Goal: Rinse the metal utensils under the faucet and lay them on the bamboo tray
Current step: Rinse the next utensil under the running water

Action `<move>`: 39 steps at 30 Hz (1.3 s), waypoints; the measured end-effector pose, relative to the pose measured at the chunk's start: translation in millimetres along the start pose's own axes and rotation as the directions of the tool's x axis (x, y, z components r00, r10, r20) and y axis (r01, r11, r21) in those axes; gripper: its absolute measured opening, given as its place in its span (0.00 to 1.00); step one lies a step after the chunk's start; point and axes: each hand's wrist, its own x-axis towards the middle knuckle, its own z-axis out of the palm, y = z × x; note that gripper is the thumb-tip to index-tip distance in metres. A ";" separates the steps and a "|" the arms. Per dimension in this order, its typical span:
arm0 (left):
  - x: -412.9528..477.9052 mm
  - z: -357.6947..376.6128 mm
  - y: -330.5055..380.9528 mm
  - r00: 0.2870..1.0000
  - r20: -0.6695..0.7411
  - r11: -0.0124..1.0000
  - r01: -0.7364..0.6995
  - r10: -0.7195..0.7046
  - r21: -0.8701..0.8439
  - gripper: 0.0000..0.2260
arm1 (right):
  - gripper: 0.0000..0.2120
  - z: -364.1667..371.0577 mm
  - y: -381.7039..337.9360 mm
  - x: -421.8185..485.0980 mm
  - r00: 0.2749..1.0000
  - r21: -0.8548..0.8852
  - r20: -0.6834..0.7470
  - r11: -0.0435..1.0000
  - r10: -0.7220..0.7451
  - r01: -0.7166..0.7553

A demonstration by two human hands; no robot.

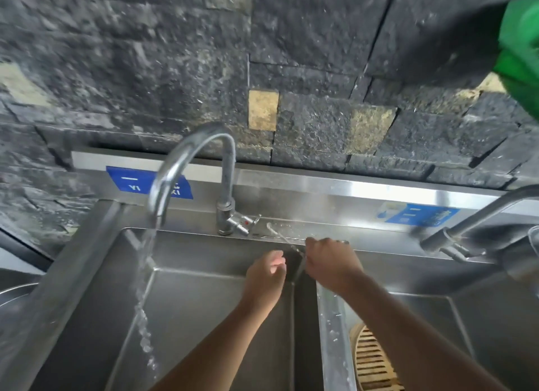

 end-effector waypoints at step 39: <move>-130.9 -222.8 -101.7 0.986 0.019 0.906 0.157 -0.163 -0.393 0.08 | 0.12 -18.1 -296.8 -53.5 0.957 0.962 0.265 -0.100 0.120 -0.254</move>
